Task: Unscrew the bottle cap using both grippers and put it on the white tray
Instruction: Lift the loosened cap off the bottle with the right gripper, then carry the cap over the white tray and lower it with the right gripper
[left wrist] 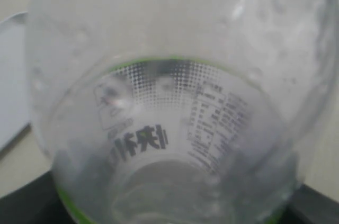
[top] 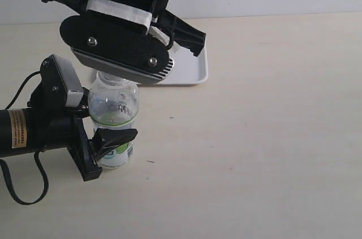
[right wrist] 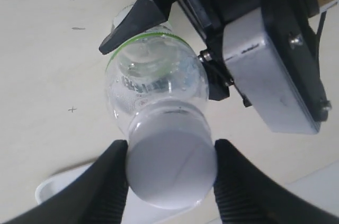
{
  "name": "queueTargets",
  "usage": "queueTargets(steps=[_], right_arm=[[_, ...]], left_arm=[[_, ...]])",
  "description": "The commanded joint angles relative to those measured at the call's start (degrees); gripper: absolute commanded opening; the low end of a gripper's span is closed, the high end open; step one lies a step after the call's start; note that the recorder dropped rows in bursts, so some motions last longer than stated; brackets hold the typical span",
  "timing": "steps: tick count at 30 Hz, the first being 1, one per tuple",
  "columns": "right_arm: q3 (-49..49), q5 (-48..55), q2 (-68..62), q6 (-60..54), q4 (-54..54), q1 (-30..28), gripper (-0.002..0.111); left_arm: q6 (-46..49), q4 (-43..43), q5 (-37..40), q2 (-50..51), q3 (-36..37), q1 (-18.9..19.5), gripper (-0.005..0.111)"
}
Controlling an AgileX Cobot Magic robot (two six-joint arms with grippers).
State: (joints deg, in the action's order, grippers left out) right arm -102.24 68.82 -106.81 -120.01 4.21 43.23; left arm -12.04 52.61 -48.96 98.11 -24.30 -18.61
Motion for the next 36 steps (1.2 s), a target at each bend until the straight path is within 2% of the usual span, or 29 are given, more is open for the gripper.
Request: queueTargets(steps=[1,6,8,11,13,17,20,25,29,36], right_arm=[[0.14,1.14,2.68,0.34,0.23,0.04,0.000],[0.14,1.14,5.16,7.72,0.35,0.04,0.000],[0.14,1.14,5.83,16.78,0.25,0.04,0.000],[0.14,1.14,5.98,39.01,-2.55,0.04,0.000],[0.14,1.14,5.98,48.49,-4.72,-0.96,0.000],[0.14,1.14,5.98,58.01,-4.21,-7.29,0.000],[0.14,1.14,5.32,60.43,-0.81,-13.90,0.000],[0.14,1.14,1.10,61.82,5.39,-19.56,0.000],[0.14,-2.49,-3.97,64.36,6.77,-21.19,0.000],[0.14,-18.29,-13.88,68.70,5.09,-21.19,0.000]], left_arm=[[-0.80,-0.39,1.09,-0.20,-0.04,-0.32,0.000],[-0.80,-0.68,0.21,-0.20,-0.04,-0.32,0.000],[-0.80,-0.68,-0.46,-0.20,-0.04,-0.32,0.000],[1.01,-1.94,-1.72,-0.20,0.55,-0.32,0.000],[2.90,-4.17,-3.50,-0.20,1.50,-0.32,0.000],[8.27,-13.90,-7.61,-0.20,4.21,-0.32,0.000],[9.02,-15.56,-11.39,-0.20,5.75,-0.32,0.000],[8.90,-15.95,-11.62,-0.20,5.75,-0.32,0.000],[8.90,-16.60,-11.62,-0.09,5.75,-0.32,0.000],[8.90,-16.77,-11.66,-0.09,5.75,-0.32,0.000]])
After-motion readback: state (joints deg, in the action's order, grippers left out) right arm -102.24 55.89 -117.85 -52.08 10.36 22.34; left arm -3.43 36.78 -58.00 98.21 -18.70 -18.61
